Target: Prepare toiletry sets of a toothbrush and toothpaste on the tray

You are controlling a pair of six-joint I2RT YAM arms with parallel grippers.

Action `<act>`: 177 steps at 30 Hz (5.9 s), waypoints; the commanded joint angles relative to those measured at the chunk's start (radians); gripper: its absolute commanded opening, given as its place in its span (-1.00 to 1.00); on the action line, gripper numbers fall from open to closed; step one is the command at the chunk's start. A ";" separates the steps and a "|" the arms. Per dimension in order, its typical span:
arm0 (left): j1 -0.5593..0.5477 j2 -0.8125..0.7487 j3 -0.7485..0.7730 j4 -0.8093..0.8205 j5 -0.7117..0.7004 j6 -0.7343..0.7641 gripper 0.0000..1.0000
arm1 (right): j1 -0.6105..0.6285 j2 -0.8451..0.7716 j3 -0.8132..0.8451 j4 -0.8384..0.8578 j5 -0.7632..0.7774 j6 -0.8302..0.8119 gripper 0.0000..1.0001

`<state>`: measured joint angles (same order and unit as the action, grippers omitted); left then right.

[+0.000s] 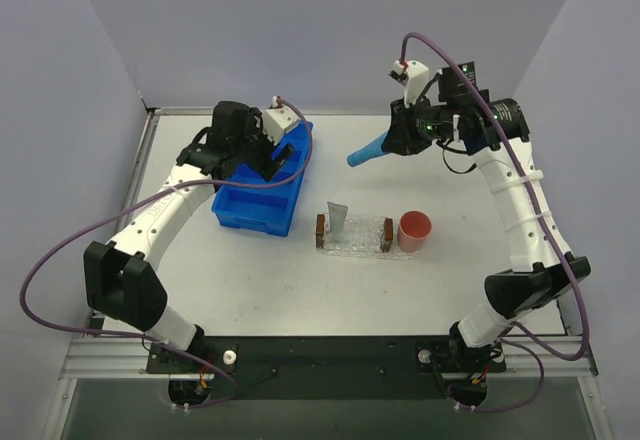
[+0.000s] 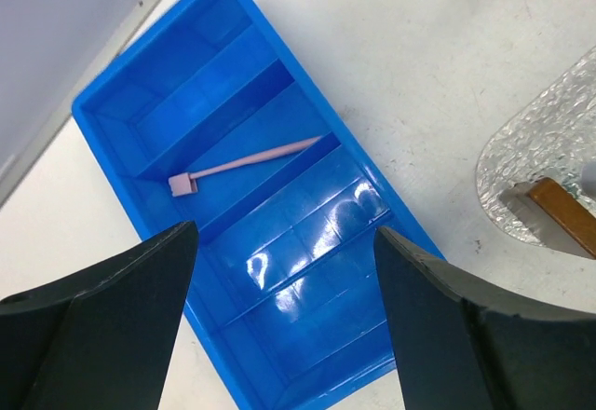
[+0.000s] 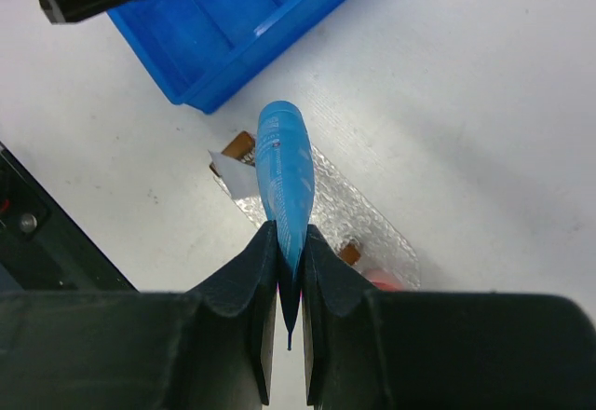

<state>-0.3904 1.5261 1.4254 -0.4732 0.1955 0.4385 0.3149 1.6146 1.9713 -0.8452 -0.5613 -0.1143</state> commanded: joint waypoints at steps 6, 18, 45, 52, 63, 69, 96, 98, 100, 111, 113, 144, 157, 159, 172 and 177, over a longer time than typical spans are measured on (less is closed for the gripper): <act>0.036 0.112 0.067 0.010 -0.059 -0.096 0.75 | 0.027 -0.094 -0.057 -0.157 0.116 -0.203 -1.00; 0.061 0.135 0.061 0.025 -0.096 -0.139 0.75 | 0.174 -0.073 -0.088 -0.213 0.215 -0.294 -1.00; 0.105 0.132 0.072 0.013 -0.099 -0.135 0.75 | 0.266 0.071 -0.134 -0.241 0.281 -0.349 -1.00; 0.108 0.128 0.069 0.018 -0.100 -0.133 0.75 | 0.276 0.096 -0.135 -0.224 0.299 -0.343 -1.00; 0.116 0.109 0.049 0.027 -0.107 -0.133 0.74 | 0.294 0.129 -0.144 -0.201 0.311 -0.334 -1.00; 0.117 0.105 0.047 0.025 -0.110 -0.135 0.75 | 0.300 0.139 -0.155 -0.181 0.308 -0.321 -1.00; 0.119 0.101 0.043 0.022 -0.107 -0.132 0.75 | 0.309 0.119 -0.239 -0.121 0.331 -0.320 -1.00; 0.120 0.100 0.040 0.022 -0.107 -0.132 0.75 | 0.309 0.120 -0.249 -0.109 0.331 -0.317 -1.00; 0.119 0.100 0.038 0.022 -0.105 -0.133 0.75 | 0.309 0.125 -0.250 -0.106 0.328 -0.315 -1.00; 0.120 0.108 0.043 0.021 -0.099 -0.130 0.75 | 0.311 0.122 -0.279 -0.078 0.333 -0.312 -1.00; 0.119 0.111 0.043 0.019 -0.097 -0.132 0.75 | 0.311 0.119 -0.287 -0.074 0.333 -0.312 -1.00; 0.125 0.095 0.020 0.018 -0.097 -0.130 0.75 | 0.331 0.120 -0.390 0.021 0.354 -0.280 -1.00; 0.130 0.088 0.007 0.024 -0.099 -0.129 0.75 | 0.337 0.120 -0.411 0.023 0.359 -0.283 -0.95; 0.130 0.088 0.007 0.022 -0.099 -0.129 0.75 | 0.339 0.120 -0.413 0.023 0.362 -0.283 -0.94; 0.130 0.091 0.012 0.025 -0.099 -0.129 0.75 | 0.342 0.123 -0.413 0.026 0.370 -0.274 -0.65; 0.131 0.095 0.013 0.024 -0.099 -0.127 0.75 | 0.342 0.123 -0.404 0.024 0.376 -0.272 -0.53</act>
<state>-0.2665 1.6627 1.4307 -0.4812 0.0902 0.3176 0.6495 1.7618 1.5616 -0.8036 -0.2050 -0.3935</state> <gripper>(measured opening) 0.873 0.219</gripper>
